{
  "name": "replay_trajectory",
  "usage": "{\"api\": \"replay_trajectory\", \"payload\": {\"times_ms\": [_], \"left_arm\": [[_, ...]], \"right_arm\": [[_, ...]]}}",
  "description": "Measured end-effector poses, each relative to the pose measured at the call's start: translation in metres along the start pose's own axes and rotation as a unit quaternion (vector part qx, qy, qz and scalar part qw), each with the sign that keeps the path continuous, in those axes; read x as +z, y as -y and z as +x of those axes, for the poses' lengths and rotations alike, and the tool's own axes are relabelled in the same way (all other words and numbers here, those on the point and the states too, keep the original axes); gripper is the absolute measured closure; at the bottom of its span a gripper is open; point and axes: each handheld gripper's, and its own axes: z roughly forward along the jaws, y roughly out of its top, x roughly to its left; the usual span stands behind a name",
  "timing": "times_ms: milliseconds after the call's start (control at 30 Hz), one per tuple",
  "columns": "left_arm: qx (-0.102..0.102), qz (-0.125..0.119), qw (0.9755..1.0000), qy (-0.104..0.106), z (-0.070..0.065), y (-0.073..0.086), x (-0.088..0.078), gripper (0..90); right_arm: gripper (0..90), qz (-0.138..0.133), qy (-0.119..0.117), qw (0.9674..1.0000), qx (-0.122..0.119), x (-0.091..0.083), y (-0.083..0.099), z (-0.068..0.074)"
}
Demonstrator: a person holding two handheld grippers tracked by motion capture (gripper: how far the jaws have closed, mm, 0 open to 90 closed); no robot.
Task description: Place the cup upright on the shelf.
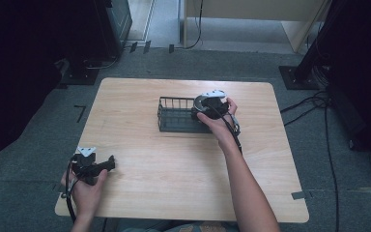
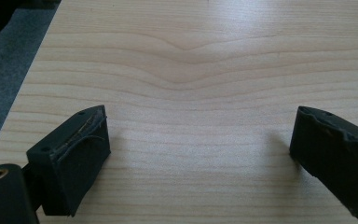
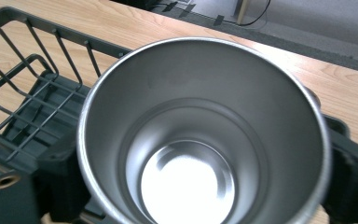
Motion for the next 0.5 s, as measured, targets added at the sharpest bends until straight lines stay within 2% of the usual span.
{"api": "replay_trajectory", "payload": {"times_ms": [67, 367, 500], "left_arm": [[0.000, 0.000, 1.0000, 0.000, 0.000, 0.000, 0.000, 5.1], [0.000, 0.000, 1.0000, 0.000, 0.000, 0.000, 0.000, 5.1], [0.000, 0.000, 1.0000, 0.000, 0.000, 0.000, 0.000, 5.1]], "right_arm": [[0.2, -0.001, -0.003, 1.0000, 0.005, -0.004, -0.001, -0.002], [0.0, -0.012, 0.003, 0.9999, -0.001, -0.024, -0.002, -0.008], [0.0, -0.024, -0.003, 0.9997, 0.007, -0.034, 0.001, -0.011]]}}
